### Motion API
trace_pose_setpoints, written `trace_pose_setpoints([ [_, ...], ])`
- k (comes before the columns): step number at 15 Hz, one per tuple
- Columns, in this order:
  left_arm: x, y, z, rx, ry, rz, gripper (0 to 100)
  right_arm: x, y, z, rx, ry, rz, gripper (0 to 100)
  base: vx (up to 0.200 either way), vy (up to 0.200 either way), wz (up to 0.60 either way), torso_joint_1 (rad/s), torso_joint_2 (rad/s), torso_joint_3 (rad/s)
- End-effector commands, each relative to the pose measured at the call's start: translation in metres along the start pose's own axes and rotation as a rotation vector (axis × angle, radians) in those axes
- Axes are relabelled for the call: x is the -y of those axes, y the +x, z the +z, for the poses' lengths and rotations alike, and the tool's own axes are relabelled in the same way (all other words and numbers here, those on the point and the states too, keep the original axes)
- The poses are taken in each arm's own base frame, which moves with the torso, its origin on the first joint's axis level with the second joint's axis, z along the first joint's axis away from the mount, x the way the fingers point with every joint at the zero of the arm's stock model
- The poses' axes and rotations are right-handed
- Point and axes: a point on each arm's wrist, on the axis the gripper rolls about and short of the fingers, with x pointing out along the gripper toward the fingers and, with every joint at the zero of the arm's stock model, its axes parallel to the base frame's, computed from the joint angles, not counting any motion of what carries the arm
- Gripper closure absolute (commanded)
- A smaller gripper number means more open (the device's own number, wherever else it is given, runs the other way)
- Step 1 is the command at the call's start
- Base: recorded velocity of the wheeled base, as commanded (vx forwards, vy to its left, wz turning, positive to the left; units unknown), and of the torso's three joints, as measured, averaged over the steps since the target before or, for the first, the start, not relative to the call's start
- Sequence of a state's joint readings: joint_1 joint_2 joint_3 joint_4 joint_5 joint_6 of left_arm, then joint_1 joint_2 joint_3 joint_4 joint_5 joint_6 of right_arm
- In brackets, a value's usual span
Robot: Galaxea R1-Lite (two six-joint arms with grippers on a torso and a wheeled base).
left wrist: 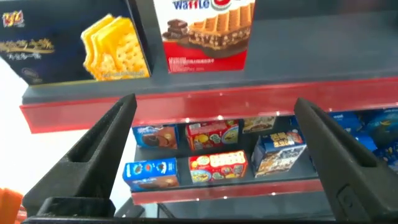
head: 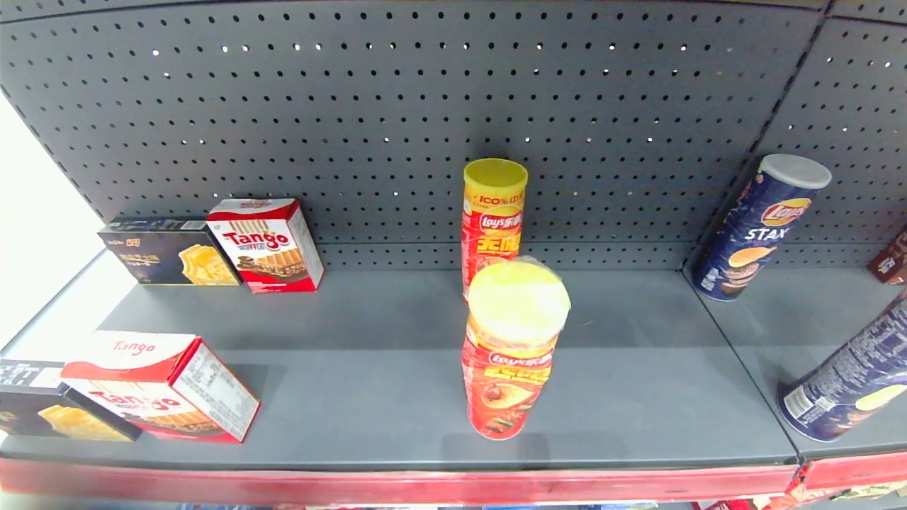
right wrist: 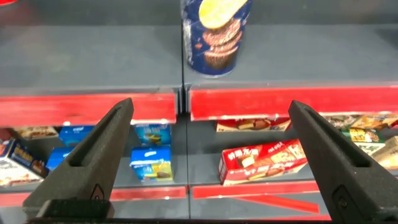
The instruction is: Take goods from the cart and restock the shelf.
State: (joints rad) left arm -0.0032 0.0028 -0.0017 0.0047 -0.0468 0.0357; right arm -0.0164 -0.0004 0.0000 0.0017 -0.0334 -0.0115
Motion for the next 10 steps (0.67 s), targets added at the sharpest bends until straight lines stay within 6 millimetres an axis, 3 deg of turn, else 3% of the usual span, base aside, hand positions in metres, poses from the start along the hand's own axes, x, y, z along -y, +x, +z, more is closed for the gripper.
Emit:
trace_pose_setpoints([
  [1, 0.0000, 0.0002, 0.0000, -0.002, -0.001, -0.001, 0, 0.0000, 0.0000, 0.0000, 0.000, -0.001, -0.001, 0, 0.000, 0.000, 0.00, 0.000, 0.00, 0.000],
  [10, -0.0001, 0.0002, 0.0000, -0.002, -0.007, 0.002, 0, 0.0000, 0.0000, 0.0000, 0.000, -0.001, -0.001, 0, 0.000, 0.000, 0.00, 0.000, 0.00, 0.000],
])
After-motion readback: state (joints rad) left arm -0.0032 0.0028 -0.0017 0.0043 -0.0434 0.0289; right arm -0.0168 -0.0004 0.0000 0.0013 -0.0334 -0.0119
